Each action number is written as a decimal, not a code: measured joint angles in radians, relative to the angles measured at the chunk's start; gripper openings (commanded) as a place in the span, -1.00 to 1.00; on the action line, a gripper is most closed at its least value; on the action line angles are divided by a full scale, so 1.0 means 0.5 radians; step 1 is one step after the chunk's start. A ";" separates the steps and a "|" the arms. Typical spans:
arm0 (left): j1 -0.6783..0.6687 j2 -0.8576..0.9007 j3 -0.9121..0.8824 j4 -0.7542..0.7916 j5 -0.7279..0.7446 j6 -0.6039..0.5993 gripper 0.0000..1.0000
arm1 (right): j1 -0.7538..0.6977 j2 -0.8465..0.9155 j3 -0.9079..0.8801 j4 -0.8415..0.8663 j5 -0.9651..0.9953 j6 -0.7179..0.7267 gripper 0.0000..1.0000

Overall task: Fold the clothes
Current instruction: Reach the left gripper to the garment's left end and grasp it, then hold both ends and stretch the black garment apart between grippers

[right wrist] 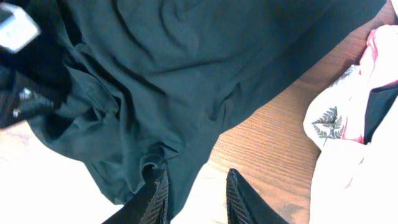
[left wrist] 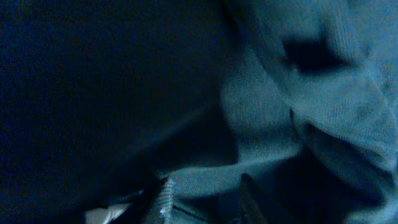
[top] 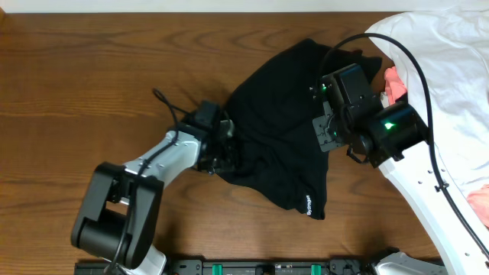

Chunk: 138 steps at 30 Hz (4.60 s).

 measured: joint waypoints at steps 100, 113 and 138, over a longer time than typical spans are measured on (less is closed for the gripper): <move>0.788 0.065 0.375 -0.769 -0.378 0.107 0.24 | 0.000 0.000 0.000 0.001 -0.105 0.039 -0.41; 0.788 0.075 0.276 -0.539 -0.414 -0.026 0.27 | 0.000 0.000 0.000 -0.004 -0.105 0.039 -0.41; 0.788 0.076 0.295 -0.632 -0.385 -0.050 -0.88 | -0.015 0.000 0.000 0.076 -0.092 0.053 -0.51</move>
